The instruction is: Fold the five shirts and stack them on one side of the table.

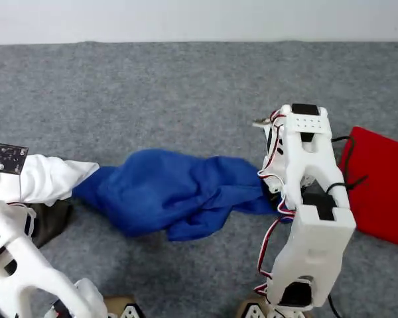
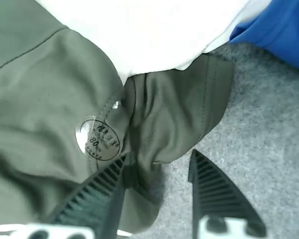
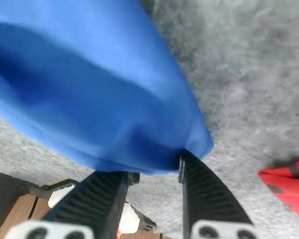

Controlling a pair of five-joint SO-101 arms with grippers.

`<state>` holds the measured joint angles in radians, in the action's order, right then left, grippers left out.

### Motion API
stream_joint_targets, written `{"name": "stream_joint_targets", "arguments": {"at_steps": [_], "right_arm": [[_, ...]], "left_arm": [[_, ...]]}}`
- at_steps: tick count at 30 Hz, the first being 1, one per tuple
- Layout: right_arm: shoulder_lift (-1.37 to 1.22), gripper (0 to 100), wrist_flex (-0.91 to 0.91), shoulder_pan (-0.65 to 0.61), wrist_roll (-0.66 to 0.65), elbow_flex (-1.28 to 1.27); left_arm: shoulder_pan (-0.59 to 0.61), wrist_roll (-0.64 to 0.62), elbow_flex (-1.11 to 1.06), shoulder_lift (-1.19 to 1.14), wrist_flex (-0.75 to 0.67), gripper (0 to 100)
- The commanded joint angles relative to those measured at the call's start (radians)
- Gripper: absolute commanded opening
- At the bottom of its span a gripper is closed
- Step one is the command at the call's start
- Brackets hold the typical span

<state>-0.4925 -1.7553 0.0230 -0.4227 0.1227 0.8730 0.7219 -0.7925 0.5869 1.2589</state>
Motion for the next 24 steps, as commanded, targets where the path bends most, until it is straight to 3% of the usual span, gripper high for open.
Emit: {"name": "stream_joint_targets", "arguments": {"at_steps": [1, 9, 15, 24], "right_arm": [[-0.007, 13.7, -0.039, 0.013, -0.008, 0.006], [-0.004, 13.1, -0.044, 0.038, -0.008, 0.005], [0.024, 1.7, -0.041, 0.035, -0.028, 0.018], [0.254, 0.9, -0.041, 0.039, -0.112, 0.104]], "left_arm": [[-0.003, 0.000, 0.019, 0.006, 0.009, 18], [-0.003, 0.000, -0.008, 0.006, 0.008, 18], [-0.003, 0.000, -0.013, 0.006, 0.005, 18], [-0.038, -0.002, 0.097, 0.008, 0.081, 14]]}}
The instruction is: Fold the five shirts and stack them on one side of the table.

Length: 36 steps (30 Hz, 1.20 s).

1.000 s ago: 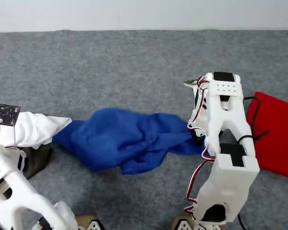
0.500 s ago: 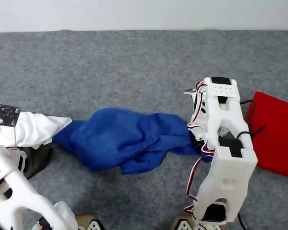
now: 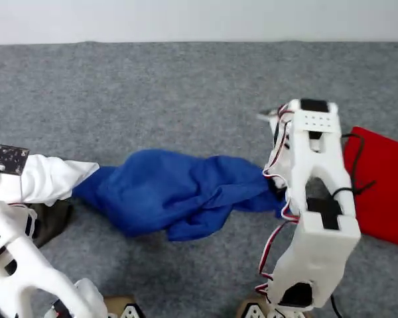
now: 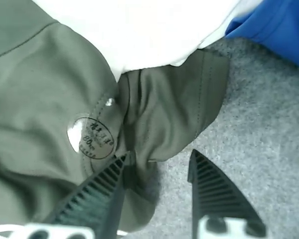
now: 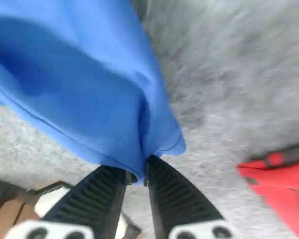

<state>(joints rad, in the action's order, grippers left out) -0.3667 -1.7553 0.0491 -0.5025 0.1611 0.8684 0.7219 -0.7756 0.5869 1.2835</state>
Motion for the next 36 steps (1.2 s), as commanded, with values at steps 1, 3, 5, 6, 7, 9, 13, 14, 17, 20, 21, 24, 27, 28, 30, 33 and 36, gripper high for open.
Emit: {"name": "stream_joint_targets", "arguments": {"at_steps": [1, 3, 5, 6, 7, 9, 13, 14, 17, 20, 21, 24, 27, 28, 30, 33, 36], "right_arm": [[0.154, 0.9, -0.041, 0.013, -0.034, 0.066], [0.203, 0.9, -0.041, 0.015, -0.035, 0.066], [0.245, 0.9, -0.041, 0.015, -0.034, 0.066], [0.262, 0.9, -0.041, 0.015, -0.034, 0.066], [0.272, 0.9, -0.041, 0.016, -0.034, 0.064], [0.292, 0.9, -0.041, 0.019, -0.034, 0.061], [0.300, 0.9, -0.039, 0.033, -0.035, 0.064], [0.302, 0.9, -0.039, 0.036, -0.032, 0.064], [0.302, 0.9, -0.039, 0.050, -0.032, 0.064], [0.298, 0.9, -0.039, 0.073, -0.032, 0.060], [0.297, 0.9, -0.039, 0.084, -0.032, 0.060], [0.297, 0.9, -0.041, 0.105, -0.031, 0.060], [0.303, 0.9, -0.042, 0.111, -0.031, 0.058], [0.303, 0.9, -0.042, 0.113, -0.031, 0.058], [0.302, 0.9, -0.042, 0.113, -0.031, 0.058], [0.298, 0.9, -0.042, 0.107, -0.029, 0.058], [0.295, 0.9, -0.042, 0.105, 0.003, 0.058]], "left_arm": [[-0.058, -0.011, 0.108, 0.008, 0.091, 12], [-0.138, -0.066, 0.170, 0.008, 0.150, 10], [-0.236, -0.157, 0.234, 0.008, 0.196, 8], [-0.296, -0.203, 0.265, 0.008, 0.213, 7], [-0.358, -0.249, 0.289, 0.006, 0.221, 6], [-0.489, -0.316, 0.321, 0.000, 0.221, 5], [-0.743, -0.367, 0.275, -0.003, 0.166, 4], [-0.799, -0.361, 0.243, -0.005, 0.157, 4], [-0.933, -0.319, 0.166, -0.051, 0.158, 6], [-0.957, -0.305, 0.136, -0.155, 0.152, 13], [-0.956, -0.305, 0.139, -0.198, 0.141, 15], [-0.961, -0.305, 0.154, -0.319, 0.107, 17], [-0.979, -0.305, 0.203, -0.436, 0.081, 17], [-0.990, -0.305, 0.225, -0.470, 0.089, 17], [-1.023, -0.305, 0.263, -0.526, 0.121, 17], [-1.068, -0.305, 0.280, -0.605, 0.123, 17], [-1.074, -0.311, 0.288, -0.674, 0.092, 15]]}}
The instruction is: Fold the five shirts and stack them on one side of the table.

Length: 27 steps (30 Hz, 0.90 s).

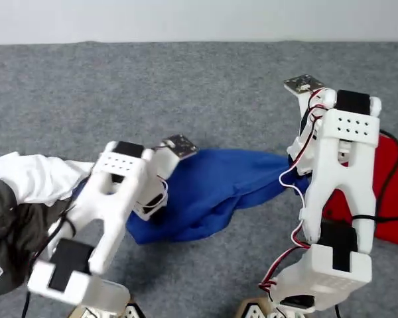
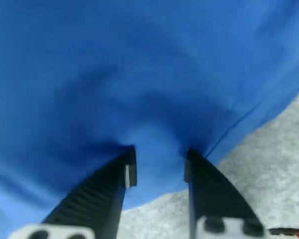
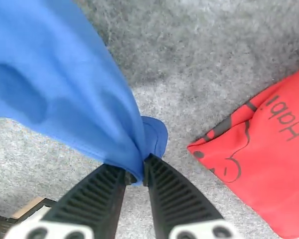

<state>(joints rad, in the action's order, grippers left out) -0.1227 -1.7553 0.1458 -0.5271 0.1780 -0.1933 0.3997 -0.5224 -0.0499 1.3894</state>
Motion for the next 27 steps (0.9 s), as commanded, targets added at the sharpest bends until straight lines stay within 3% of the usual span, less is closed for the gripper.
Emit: {"name": "stream_joint_targets", "arguments": {"at_steps": [1, 5, 10, 18, 27], "right_arm": [[0.051, 0.9, -0.042, 0.008, 0.034, 0.041], [0.061, 0.9, -0.042, 0.008, 0.035, 0.041], [0.105, 0.9, -0.042, 0.008, 0.035, 0.041], [0.312, 0.9, -0.041, 0.013, 0.031, 0.041], [0.598, 0.9, -0.038, 0.008, 0.031, 0.048]], "left_arm": [[-0.012, 0.011, 0.041, -0.052, -0.014, 13], [-0.011, 0.011, 0.076, -0.061, 0.021, 0], [-0.009, 0.009, 0.142, 0.115, 0.117, 0], [-0.015, -0.100, 0.294, 0.572, 0.253, 0], [-0.009, -0.130, 0.352, 0.832, 0.362, 0]]}}
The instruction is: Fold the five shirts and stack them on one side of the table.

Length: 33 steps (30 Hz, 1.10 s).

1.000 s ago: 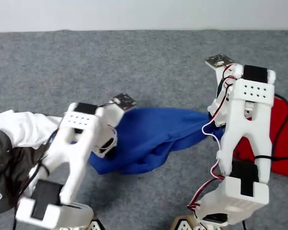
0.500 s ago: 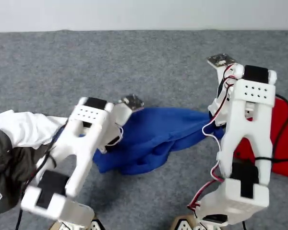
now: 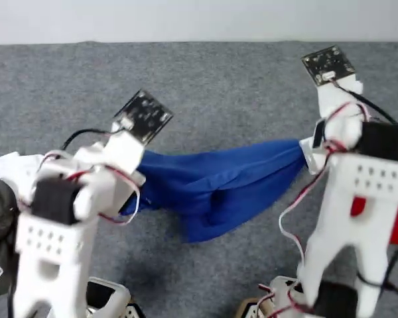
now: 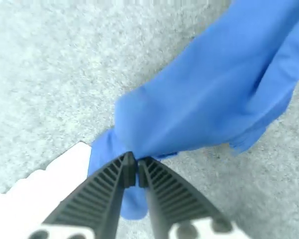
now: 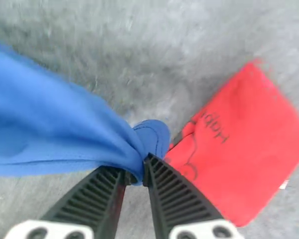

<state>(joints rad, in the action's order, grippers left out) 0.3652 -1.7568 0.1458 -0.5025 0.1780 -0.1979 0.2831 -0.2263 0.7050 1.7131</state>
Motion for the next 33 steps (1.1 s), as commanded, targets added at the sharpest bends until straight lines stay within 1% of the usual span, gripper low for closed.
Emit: {"name": "stream_joint_targets", "arguments": {"at_steps": [1, 4, 6, 10, 12, 16, 20, 23, 25, 29, 33], "right_arm": [[0.139, 0.9, -0.035, 0.008, 0.006, 0.048], [0.194, 0.9, -0.001, 0.008, 0.006, 0.044], [0.186, 0.9, 0.027, 0.007, 0.006, 0.040], [0.074, 0.9, 0.064, -0.045, 0.011, 0.002], [-0.015, 1.0, 0.076, -0.079, 0.012, -0.020], [-0.189, 1.0, 0.136, -0.133, 0.014, -0.029], [-0.338, 0.9, 0.260, -0.134, 0.012, -0.026], [-0.424, 0.9, 0.343, -0.088, 0.012, -0.018], [-0.470, 0.9, 0.375, -0.054, 0.012, 0.006], [-0.545, 0.9, 0.410, 0.016, 0.046, 0.078], [-0.616, 0.9, 0.403, 0.064, 0.075, 0.160]], "left_arm": [[-0.005, -0.015, 0.074, 0.095, 0.040, 0], [-0.005, -0.014, 0.116, 0.129, 0.040, 0], [-0.005, -0.014, 0.097, 0.117, 0.040, 0], [-0.005, -0.005, 0.008, 0.017, 0.034, 0], [-0.005, 0.026, -0.028, -0.061, 0.020, 0], [0.014, 0.064, -0.113, -0.250, -0.101, 0], [0.072, 0.077, -0.116, -0.476, -0.316, 1], [0.115, 0.087, -0.030, -0.667, -0.416, 1], [0.133, 0.089, 0.071, -0.789, -0.423, 1], [0.144, 0.089, 0.326, -0.999, -0.370, 1], [0.129, 0.083, 0.596, -1.148, -0.279, 8]]}}
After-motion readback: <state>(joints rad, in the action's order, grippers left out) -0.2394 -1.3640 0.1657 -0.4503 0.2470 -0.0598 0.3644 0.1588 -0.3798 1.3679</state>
